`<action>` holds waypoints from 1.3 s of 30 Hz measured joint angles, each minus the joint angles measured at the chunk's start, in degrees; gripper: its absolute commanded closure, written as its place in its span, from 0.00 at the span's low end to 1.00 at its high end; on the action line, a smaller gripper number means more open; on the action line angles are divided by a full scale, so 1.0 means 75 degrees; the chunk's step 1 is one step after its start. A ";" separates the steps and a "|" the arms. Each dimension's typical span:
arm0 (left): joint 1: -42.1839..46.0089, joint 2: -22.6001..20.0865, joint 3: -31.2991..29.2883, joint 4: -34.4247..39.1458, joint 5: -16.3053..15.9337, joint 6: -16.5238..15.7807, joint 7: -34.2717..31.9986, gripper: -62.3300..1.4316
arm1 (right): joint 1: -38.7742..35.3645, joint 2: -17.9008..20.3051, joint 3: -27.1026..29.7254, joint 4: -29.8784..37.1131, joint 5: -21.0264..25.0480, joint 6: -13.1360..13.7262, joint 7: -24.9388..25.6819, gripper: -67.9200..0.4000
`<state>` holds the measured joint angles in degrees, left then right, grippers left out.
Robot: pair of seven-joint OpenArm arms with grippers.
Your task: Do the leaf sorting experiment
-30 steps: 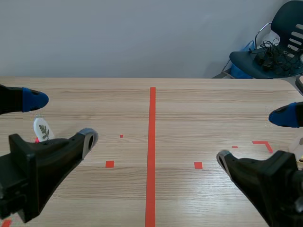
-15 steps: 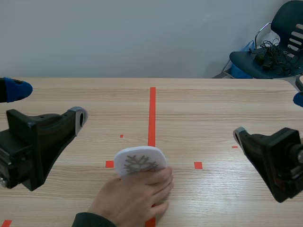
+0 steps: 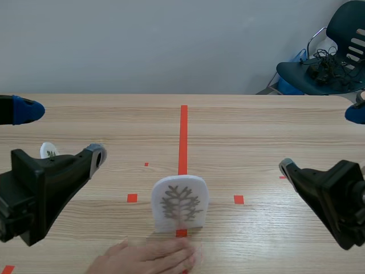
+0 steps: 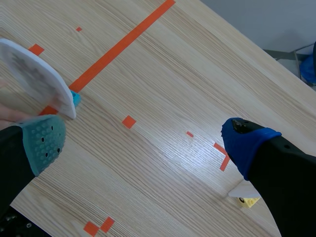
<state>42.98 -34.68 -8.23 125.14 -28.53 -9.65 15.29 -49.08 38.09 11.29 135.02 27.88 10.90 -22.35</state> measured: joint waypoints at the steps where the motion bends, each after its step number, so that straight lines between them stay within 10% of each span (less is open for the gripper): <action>1: 0.0000 0.0006 0.0000 -0.0052 -0.0003 0.0000 -0.0026 0.00 | 0.0000 0.0020 0.0000 0.0000 0.0000 0.0000 0.0000 0.00; 20: -0.0015 -0.0880 -0.0495 -0.1667 -0.0667 -0.0079 -0.0425 0.00 | 0.0973 0.0087 0.0000 -0.0871 0.0108 -0.0017 0.0055 0.00; 26: -0.0017 -0.0836 -0.0484 -0.1652 -0.0650 -0.1303 -0.0420 0.00 | 0.0973 0.0087 0.0000 -0.0868 0.0105 -0.0020 0.0117 0.00; 39: -0.1151 -0.0329 0.0560 -0.1853 0.0670 -0.1842 -0.0656 0.00 | 0.0973 0.0087 0.0000 -0.0868 0.0105 -0.0020 0.0114 0.00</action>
<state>34.35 -37.15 -4.03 111.24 -23.51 -23.46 10.37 -41.78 38.74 11.29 128.51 28.67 10.74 -21.50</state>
